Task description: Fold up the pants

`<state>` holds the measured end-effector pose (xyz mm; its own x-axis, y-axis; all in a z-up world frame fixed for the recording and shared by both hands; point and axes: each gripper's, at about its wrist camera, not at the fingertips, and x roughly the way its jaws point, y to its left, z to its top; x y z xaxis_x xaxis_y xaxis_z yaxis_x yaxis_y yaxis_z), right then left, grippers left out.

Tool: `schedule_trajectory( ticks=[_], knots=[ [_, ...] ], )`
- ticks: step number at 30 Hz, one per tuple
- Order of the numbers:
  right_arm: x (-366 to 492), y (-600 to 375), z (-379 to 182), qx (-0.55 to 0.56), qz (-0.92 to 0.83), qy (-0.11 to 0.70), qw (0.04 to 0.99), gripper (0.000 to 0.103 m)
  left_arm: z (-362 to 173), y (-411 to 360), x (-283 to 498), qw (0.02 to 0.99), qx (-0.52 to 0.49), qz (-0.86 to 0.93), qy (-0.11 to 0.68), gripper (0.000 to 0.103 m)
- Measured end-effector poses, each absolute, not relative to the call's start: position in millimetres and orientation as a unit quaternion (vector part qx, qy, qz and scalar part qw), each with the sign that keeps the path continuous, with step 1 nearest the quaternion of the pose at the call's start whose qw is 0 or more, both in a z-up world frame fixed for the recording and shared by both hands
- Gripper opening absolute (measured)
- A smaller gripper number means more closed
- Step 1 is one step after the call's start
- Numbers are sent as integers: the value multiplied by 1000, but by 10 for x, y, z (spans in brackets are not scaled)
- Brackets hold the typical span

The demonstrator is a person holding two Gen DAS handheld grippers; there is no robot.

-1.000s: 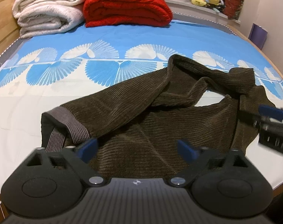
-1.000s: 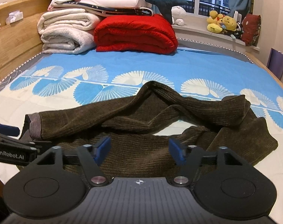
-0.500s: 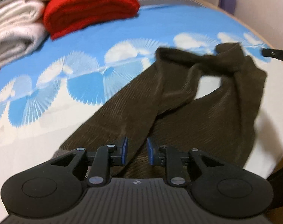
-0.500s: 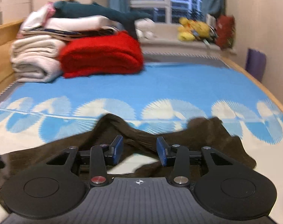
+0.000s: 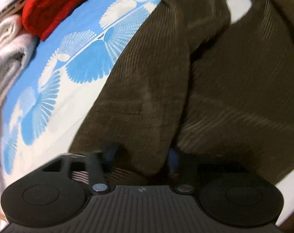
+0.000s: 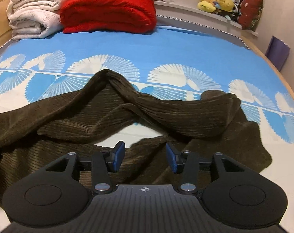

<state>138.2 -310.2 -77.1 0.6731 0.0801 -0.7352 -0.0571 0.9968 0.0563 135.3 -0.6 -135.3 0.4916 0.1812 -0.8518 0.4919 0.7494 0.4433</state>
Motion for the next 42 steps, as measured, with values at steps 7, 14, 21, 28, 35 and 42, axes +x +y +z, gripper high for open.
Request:
schedule_trajectory(
  ticks=[7, 14, 21, 28, 35, 42],
  knots=[
    [1435, -2982, -804, -11, 44, 408, 912, 49, -1020, 367, 1497, 845, 304, -76, 434, 11],
    [1516, -3068, -858, -7, 15, 412, 911, 49, -422, 1428, 1919, 922, 133, 194, 307, 48],
    [1546, -3155, -896, 12, 0, 416, 909, 49, -694, 2439, 1762, 868, -179, 130, 445, 54],
    [1507, -3329, -814, 36, -18, 400, 915, 49, -1342, 2453, 1561, 796, -160, 54, 581, 78],
    [1317, -4561, -867, 193, -201, 360, 890, 49, -1352, 2273, 1438, 807, -78, 16, 586, 24],
    [1079, -5326, -1431, 283, -265, 375, 842, 49, -1200, 2436, 1426, 809, 4, 135, 572, 15]
  ],
)
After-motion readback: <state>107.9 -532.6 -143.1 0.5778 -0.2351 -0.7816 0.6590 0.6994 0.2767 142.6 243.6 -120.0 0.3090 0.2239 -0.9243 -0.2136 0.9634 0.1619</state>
